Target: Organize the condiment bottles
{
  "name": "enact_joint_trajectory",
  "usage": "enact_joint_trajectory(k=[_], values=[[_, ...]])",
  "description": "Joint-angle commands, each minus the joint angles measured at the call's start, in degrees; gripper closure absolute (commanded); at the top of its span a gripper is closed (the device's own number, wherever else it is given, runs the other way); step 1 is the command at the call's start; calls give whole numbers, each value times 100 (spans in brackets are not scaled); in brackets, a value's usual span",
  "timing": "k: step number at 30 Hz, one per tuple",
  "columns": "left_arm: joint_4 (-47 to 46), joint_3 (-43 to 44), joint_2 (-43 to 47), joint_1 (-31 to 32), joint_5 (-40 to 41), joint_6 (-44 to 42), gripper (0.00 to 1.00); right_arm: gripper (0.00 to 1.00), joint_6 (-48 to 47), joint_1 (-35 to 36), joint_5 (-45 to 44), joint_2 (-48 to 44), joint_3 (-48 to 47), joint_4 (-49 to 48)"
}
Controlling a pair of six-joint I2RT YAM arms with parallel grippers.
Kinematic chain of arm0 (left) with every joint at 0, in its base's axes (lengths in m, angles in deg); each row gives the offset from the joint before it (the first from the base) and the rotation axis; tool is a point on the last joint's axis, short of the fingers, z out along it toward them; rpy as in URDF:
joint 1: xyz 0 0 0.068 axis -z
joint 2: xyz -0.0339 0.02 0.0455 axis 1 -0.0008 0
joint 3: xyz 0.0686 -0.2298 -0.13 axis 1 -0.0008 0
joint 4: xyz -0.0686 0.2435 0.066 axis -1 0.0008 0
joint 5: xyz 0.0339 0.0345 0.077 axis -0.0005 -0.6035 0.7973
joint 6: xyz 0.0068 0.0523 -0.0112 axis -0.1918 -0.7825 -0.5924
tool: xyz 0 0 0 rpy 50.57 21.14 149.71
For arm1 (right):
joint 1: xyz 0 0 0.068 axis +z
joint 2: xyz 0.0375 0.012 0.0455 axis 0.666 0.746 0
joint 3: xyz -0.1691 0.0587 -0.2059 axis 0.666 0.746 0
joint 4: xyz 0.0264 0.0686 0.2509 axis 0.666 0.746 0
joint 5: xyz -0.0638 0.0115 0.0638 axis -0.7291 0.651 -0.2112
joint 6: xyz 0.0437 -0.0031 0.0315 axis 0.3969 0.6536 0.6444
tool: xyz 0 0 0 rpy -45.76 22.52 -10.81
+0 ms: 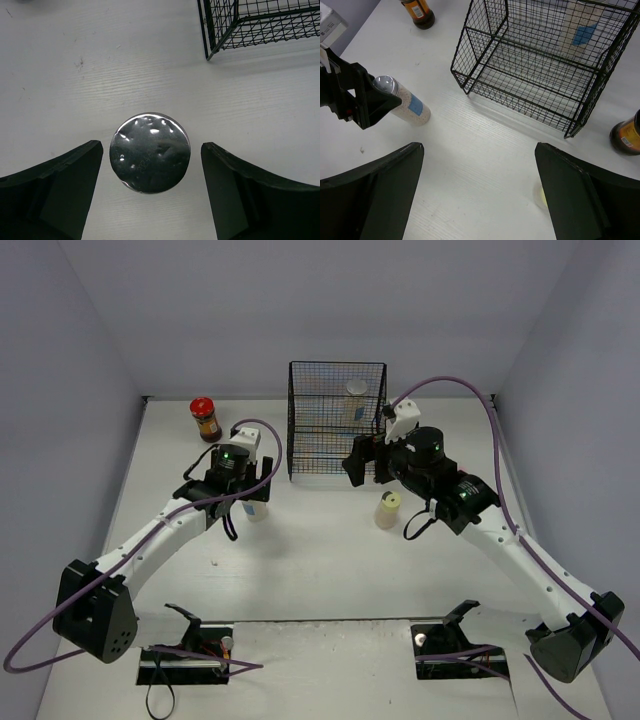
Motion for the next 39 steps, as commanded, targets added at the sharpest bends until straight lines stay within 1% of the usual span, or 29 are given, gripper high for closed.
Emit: enact_joint_trajectory(k=[1,14,16,17,19,23,24,26,27,28,30,31,33,34,36,37,39], values=[[-180,362,210,17,40,-20,20,0,52,15,-100,-52,-106,-283],[84,441,96,17,32,-55,20,0,104,15,-39,-61,-62,-283],[101,458,79,17,-21,-55,22,0,122,15,-39,-78,-27,-283],[101,467,79,17,-47,-55,27,0,130,15,-39,-96,-18,-300],[110,467,79,17,-83,-55,30,0,157,15,-30,-122,8,-301],[145,458,70,17,-179,-46,44,0,192,15,-21,-166,52,-292],[154,467,61,17,-223,-37,50,0,201,15,-21,-175,52,-292],[198,485,52,17,-337,-2,56,0,201,15,-21,-201,61,-274],[215,520,52,17,-364,15,63,0,201,15,-21,-210,61,-274],[242,529,52,17,-381,41,67,0,201,15,-21,-219,70,-265],[277,520,78,17,-399,103,70,0,218,24,-21,-237,79,-248],[268,511,70,17,-399,121,69,0,218,15,-4,-254,79,-248],[303,494,79,17,-355,156,55,0,236,15,-3,-272,96,-248],[312,476,70,17,-364,156,49,0,236,15,-3,-298,105,-239],[365,485,43,17,-338,156,44,0,227,15,-3,-307,114,-222],[391,494,35,17,-338,156,38,0,227,15,-12,-316,114,-204],[392,502,26,17,-346,165,36,0,218,15,-12,-316,123,-195]])
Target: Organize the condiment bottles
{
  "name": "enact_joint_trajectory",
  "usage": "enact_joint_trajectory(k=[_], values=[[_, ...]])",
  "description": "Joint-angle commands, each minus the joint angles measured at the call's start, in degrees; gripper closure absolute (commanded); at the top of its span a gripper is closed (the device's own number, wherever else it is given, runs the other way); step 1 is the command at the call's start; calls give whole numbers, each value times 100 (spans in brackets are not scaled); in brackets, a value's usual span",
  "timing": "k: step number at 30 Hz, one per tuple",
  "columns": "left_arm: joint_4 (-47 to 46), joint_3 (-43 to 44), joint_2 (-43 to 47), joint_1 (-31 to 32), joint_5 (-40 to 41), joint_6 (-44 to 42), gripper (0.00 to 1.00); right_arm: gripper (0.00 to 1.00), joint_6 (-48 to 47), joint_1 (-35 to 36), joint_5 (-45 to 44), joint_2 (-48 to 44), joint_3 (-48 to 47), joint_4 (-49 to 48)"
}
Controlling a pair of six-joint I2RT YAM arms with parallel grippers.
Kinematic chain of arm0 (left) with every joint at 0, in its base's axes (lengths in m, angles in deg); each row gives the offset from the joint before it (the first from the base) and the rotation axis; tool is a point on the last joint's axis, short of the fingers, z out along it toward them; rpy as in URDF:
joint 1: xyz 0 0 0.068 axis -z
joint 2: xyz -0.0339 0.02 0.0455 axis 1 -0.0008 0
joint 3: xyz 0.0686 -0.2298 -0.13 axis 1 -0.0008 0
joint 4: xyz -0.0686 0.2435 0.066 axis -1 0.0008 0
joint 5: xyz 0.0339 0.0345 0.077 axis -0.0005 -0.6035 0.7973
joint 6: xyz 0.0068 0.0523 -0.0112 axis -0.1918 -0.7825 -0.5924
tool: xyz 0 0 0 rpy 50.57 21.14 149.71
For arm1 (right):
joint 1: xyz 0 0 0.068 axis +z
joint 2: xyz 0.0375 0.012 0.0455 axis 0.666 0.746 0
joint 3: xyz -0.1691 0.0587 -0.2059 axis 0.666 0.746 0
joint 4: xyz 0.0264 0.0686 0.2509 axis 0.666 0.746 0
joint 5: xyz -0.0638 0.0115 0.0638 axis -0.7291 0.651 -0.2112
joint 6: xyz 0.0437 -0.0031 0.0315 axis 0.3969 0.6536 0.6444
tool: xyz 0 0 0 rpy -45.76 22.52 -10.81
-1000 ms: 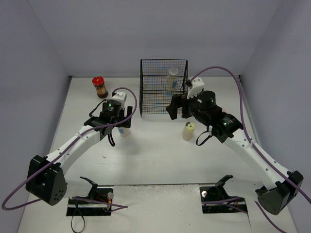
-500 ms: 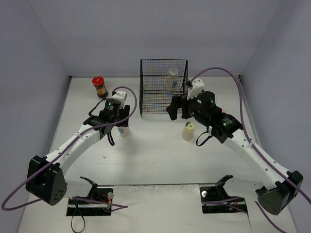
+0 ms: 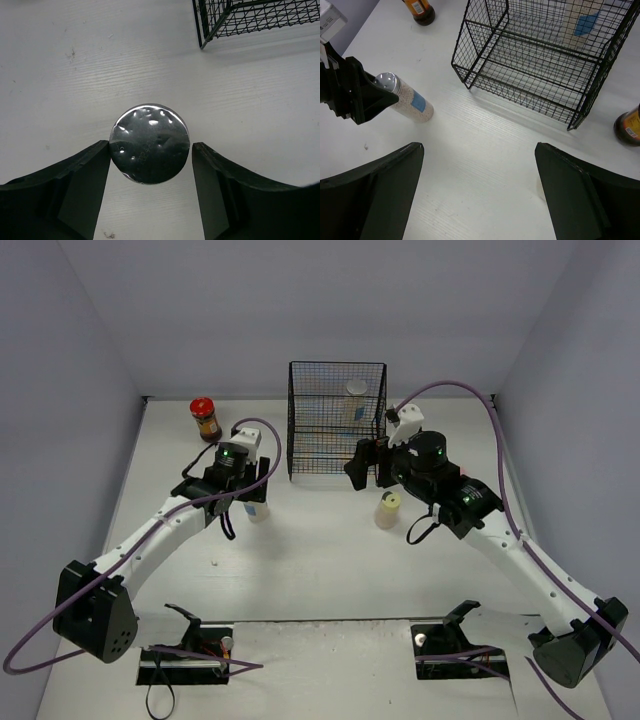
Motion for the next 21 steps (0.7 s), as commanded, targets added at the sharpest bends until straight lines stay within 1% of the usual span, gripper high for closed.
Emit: enact_joint_trajectory(k=[1,9,17,18,21], values=[[-8,325,32,17,-108,134,35,0,54,15,-17,-150,-17,-276],[62,387,-47,17,-99,90,34,0,54,15,1,-159,9,-293],[62,413,-108,17,-108,90,35,0,54,15,10,-123,9,-329],[53,413,-100,17,-108,90,37,0,54,15,18,-123,9,-329],[53,422,-99,17,-134,81,51,0,46,15,19,-106,1,-337]])
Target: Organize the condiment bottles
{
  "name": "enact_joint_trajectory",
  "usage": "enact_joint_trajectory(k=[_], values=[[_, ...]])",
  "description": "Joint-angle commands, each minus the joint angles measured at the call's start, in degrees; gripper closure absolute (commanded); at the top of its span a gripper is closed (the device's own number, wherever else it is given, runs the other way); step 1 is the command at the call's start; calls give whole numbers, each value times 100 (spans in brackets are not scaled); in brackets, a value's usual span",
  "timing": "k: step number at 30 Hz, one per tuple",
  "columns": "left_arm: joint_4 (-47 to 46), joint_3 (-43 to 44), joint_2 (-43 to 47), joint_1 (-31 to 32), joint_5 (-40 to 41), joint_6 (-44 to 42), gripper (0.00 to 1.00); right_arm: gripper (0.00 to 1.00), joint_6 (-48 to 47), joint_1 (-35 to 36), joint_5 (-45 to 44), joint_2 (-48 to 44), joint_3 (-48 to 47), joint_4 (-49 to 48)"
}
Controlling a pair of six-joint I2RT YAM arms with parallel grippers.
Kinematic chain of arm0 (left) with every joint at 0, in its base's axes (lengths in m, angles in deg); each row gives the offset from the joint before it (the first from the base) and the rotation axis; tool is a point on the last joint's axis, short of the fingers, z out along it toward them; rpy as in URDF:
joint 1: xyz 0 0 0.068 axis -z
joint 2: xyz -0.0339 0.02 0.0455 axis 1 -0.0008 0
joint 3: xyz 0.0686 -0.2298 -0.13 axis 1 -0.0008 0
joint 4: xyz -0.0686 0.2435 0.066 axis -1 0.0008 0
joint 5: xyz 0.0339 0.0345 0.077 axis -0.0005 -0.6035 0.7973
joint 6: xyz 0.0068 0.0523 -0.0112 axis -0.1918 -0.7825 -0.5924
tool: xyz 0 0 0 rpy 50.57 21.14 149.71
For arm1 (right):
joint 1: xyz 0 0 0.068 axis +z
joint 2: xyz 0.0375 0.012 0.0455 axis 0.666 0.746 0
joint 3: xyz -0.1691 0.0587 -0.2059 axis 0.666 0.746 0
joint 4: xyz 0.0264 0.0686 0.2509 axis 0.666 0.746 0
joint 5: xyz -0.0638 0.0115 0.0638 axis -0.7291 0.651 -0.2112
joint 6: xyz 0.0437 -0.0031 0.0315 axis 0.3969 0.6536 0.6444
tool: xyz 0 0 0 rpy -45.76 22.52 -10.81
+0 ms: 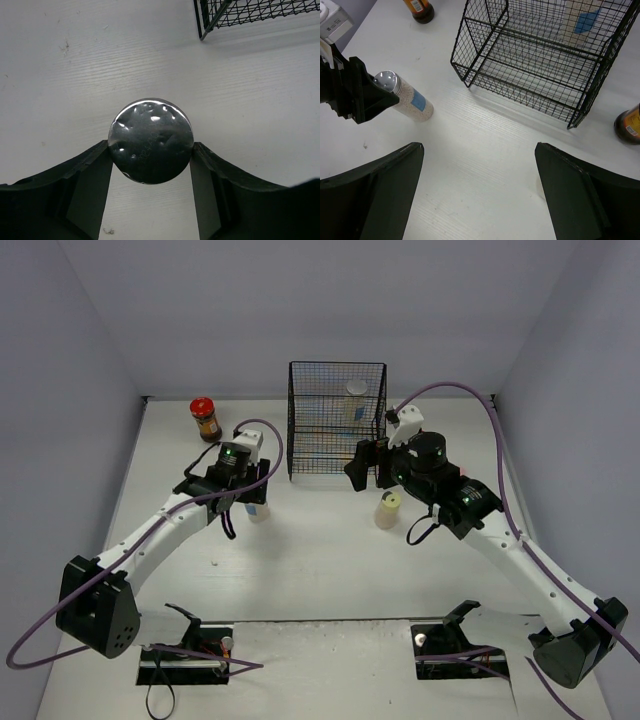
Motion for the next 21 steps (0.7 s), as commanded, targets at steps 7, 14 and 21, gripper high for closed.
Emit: enact_joint_trajectory(k=[7,14,21], values=[[49,729,299,17,-100,130,95,0,28,15,-96,-163,-93,-270],[199,2195,300,17,-38,139,100,0,-7,15,-271,-268,-199,-155],[-125,3575,-577,26,-187,183,100,0,-42,15,-298,-295,-243,-67]])
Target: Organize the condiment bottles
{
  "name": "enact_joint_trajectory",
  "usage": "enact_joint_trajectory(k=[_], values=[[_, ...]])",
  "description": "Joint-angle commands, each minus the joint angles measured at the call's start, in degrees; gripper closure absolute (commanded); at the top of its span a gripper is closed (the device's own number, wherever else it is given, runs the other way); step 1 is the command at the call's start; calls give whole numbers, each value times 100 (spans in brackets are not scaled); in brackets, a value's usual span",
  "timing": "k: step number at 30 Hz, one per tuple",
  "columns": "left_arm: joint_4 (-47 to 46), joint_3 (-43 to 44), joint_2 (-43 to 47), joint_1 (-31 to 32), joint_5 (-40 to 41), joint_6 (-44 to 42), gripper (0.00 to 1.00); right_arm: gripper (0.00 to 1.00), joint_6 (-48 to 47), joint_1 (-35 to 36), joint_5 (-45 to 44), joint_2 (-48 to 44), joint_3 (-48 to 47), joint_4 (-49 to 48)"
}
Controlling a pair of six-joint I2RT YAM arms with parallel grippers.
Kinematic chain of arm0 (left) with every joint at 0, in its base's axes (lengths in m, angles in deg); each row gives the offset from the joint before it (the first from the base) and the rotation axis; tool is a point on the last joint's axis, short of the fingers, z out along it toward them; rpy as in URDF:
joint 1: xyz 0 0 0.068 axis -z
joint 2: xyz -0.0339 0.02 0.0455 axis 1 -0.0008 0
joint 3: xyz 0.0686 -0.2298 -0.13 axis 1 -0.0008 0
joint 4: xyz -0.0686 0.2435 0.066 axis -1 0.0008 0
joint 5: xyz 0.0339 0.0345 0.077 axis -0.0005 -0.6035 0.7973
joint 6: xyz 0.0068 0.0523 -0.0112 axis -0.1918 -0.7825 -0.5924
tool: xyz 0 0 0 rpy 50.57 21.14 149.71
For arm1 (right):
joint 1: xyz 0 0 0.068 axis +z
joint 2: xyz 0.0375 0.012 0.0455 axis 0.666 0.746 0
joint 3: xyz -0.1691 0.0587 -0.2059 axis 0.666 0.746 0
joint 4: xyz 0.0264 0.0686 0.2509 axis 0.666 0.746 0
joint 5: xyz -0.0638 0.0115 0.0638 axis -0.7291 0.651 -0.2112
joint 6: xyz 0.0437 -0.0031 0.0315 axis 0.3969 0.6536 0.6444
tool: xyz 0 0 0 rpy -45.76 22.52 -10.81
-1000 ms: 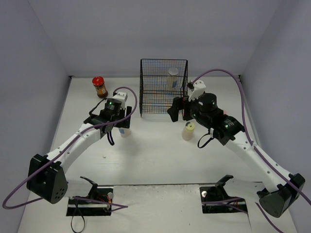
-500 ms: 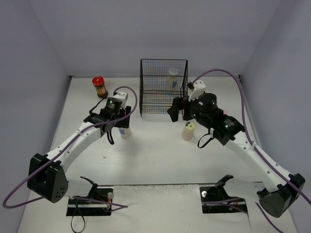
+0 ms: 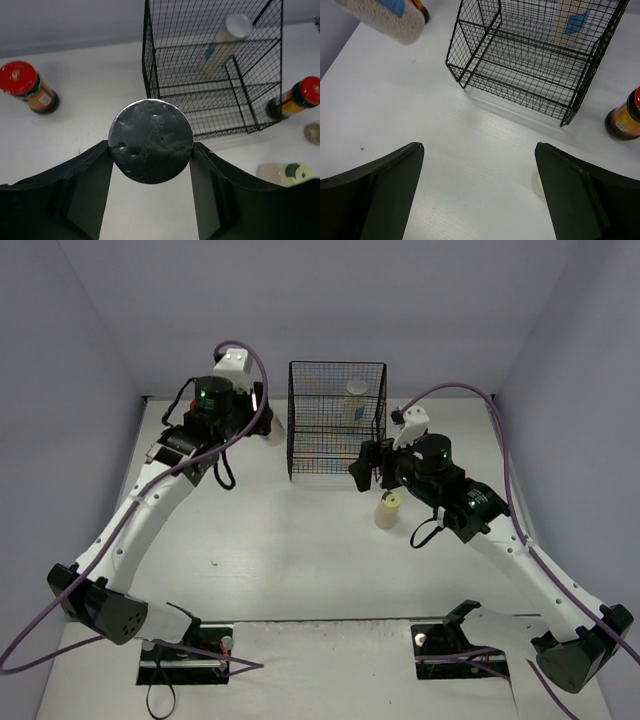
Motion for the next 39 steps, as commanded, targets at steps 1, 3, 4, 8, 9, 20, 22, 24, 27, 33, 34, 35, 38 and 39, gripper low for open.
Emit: enact_joint_trajectory(k=[1,3,4,8,9,20,22,24,27,33,34,35,38,39], values=[[-753,858,-454,35,-115,126,100,0,-60,15,-151,-142,-258,-179],[-955,1331,-787,35,-107,117,100,0,-95,15,-169,-160,-294,-144],[-1017,1491,-894,35,-98,109,100,0,-138,15,-169,-177,-294,-135],[-1796,2010,-1377,70,-80,161,100,0,-244,6,-152,-177,-329,-73],[-1965,2063,-1526,79,-28,170,100,0,-253,6,-143,-168,-355,-64],[-2529,3600,-2809,210,130,-173,100,0,-227,6,226,-107,-435,-91],[-2555,3724,-2924,211,183,-208,100,0,-183,6,305,-133,-382,-91],[-2564,3856,-3100,219,218,-217,100,0,-157,6,332,-168,-329,-91],[-2521,4049,-3390,228,236,-339,100,0,-148,6,332,-195,-268,-117],[-2310,4366,-3926,237,271,-524,100,0,-244,6,288,-151,-223,-100],[-2327,4366,-4014,246,289,-559,100,0,-270,6,271,-142,-215,-99],[-2327,4375,-4067,246,306,-612,100,0,-288,6,270,-142,-197,-99],[-2283,4410,-4252,246,298,-752,100,0,-315,6,270,-124,-153,-108],[-2266,4410,-4296,254,298,-779,100,0,-323,6,279,-116,-136,-108]])
